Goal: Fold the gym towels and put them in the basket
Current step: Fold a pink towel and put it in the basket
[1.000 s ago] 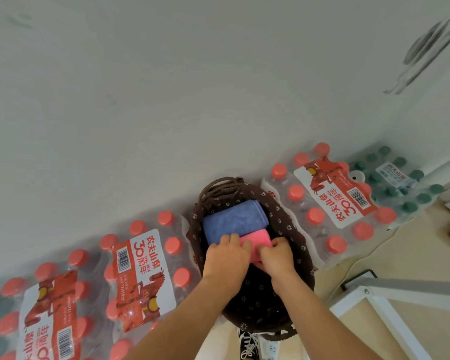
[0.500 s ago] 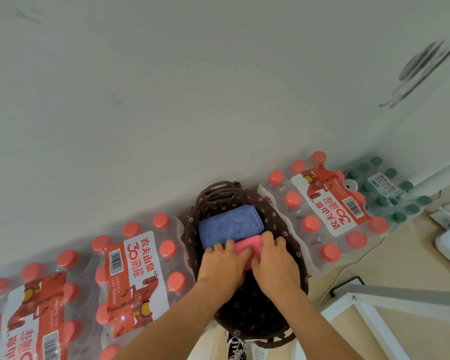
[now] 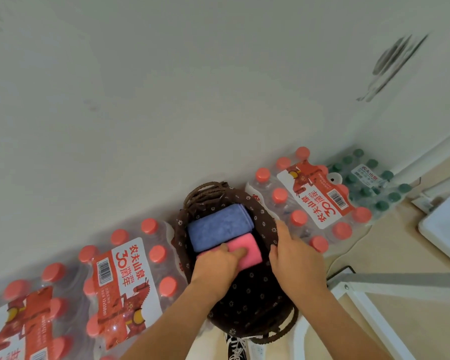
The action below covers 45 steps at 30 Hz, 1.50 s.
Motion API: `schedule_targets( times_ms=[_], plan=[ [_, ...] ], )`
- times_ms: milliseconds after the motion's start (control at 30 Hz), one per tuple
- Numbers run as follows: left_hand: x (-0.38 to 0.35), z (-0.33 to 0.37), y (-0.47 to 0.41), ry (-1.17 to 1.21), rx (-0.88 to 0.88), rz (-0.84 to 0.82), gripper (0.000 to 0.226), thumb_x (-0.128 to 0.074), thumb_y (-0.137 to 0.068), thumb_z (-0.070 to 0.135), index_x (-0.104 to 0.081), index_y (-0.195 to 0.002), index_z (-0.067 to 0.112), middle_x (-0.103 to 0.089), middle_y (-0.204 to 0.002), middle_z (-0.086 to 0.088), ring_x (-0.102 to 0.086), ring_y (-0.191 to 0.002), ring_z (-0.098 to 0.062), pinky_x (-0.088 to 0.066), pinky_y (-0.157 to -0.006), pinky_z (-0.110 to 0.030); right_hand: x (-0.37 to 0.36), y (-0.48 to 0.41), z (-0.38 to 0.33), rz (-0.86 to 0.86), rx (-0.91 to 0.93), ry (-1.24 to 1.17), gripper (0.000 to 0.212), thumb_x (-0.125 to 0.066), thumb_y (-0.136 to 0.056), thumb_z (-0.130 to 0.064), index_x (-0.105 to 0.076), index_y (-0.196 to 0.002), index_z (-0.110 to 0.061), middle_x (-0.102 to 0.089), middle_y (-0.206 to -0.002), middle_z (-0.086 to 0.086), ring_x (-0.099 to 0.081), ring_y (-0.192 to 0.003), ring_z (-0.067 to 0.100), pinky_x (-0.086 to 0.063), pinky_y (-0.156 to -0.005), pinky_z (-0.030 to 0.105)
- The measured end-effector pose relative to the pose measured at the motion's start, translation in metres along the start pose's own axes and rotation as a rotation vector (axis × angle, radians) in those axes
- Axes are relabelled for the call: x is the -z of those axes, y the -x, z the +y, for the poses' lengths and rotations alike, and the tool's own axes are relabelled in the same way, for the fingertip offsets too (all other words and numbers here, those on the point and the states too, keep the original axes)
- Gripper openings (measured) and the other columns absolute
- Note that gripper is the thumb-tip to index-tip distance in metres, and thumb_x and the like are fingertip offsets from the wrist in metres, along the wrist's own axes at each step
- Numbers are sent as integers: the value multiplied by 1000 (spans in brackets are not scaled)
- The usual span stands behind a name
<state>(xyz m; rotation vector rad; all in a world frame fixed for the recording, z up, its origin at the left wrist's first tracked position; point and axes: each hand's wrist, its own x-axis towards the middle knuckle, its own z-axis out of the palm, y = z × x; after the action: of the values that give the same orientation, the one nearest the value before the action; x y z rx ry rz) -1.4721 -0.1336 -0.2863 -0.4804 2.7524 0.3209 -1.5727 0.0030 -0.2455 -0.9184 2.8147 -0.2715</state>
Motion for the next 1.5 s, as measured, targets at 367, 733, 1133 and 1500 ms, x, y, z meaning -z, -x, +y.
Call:
schedule_targets(
  times_ms=[367, 733, 1133, 1500],
  plan=[
    [6, 9, -10, 12, 1, -66, 45, -51, -94, 26, -34, -133, 41, -51, -115, -7, -61, -93, -33, -48, -71, -39, -10, -8, 2, -89, -47, -128, 30, -47, -88, -25, -45, -117, -17, -60, -80, -1, -63, -67, 21, -50, -55, 33],
    [23, 10, 21, -204, 51, -87, 23, -53, -88, 19, -63, -109, 17, -60, -112, -7, -52, -107, -27, -41, -90, -39, -32, 4, -19, -378, 350, -107, 34, -49, -87, -28, -51, -120, -23, -44, -124, -6, -46, -107, 17, -49, -82, 35],
    [63, -50, 130, 547, 272, 467, 40, -28, -87, 37, -63, -106, 30, -67, -95, 7, -61, -84, -12, -50, -74, -35, 22, 0, -104, -313, 491, -160, 37, -48, -96, -30, -49, -132, -28, -53, -122, -8, -55, -109, 12, -48, -89, 32],
    [24, -141, 391, 800, 792, 1026, 31, -55, -89, 1, -73, -93, 26, -61, -81, 28, -60, -82, 4, -46, -71, -10, 59, 140, -324, -551, 992, -146, 24, -54, -94, -34, -60, -116, -39, -66, -98, -17, -62, -88, -1, -52, -85, 30]
  ],
)
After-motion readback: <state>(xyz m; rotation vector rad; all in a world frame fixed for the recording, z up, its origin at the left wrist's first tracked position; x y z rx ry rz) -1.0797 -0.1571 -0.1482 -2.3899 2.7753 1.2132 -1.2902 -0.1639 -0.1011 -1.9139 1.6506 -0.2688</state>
